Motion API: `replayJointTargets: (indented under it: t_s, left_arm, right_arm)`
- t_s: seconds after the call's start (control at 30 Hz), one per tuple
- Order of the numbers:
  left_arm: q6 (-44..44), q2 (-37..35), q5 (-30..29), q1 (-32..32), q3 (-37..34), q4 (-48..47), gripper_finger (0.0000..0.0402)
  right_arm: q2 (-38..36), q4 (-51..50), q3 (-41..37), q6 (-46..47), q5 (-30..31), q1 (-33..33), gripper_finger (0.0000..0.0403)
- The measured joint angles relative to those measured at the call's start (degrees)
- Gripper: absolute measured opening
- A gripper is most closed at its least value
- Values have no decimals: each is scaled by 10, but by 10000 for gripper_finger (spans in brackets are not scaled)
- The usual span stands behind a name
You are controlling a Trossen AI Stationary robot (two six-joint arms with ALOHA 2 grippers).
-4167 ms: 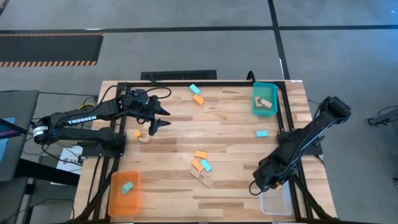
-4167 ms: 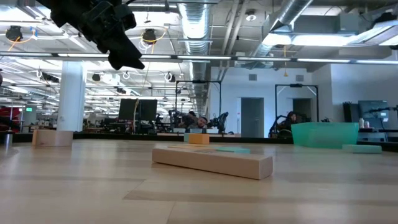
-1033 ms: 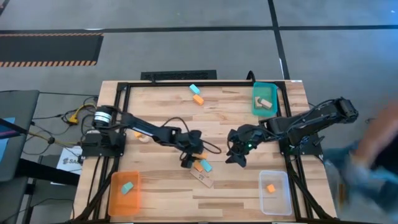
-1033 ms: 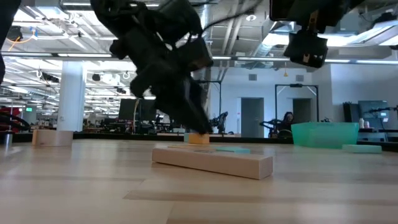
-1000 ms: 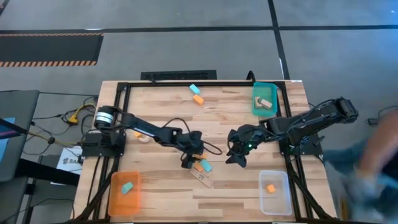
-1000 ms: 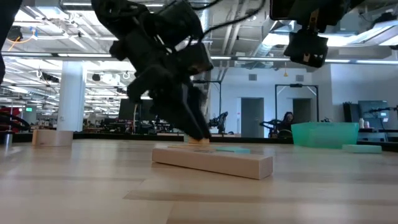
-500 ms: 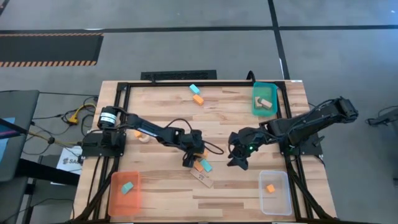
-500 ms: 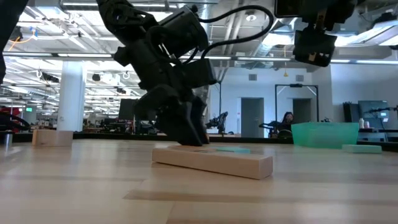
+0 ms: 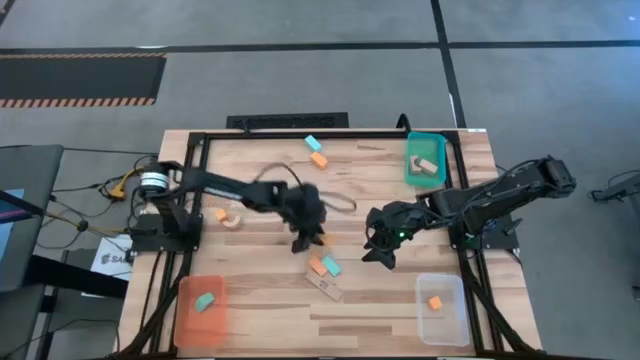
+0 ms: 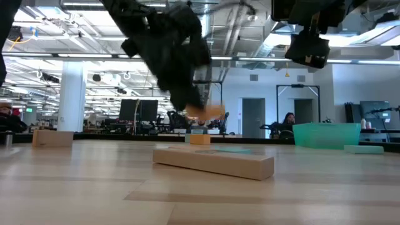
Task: Sort & place blocks by color
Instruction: Put the yellow block into the transparent bin
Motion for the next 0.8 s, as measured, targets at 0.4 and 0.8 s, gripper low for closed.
replayJointTargets:
  t_s: [0.4, 0.8]
  left_arm:
    - [-287, -23, 383, 75, -1, 129, 97]
    - [-438, -24, 368, 68, 0, 334, 97]
  right_arm:
    - [3, 193, 26, -391, 135, 6, 260]
    - [36, 235, 26, -462, 144, 5, 260]
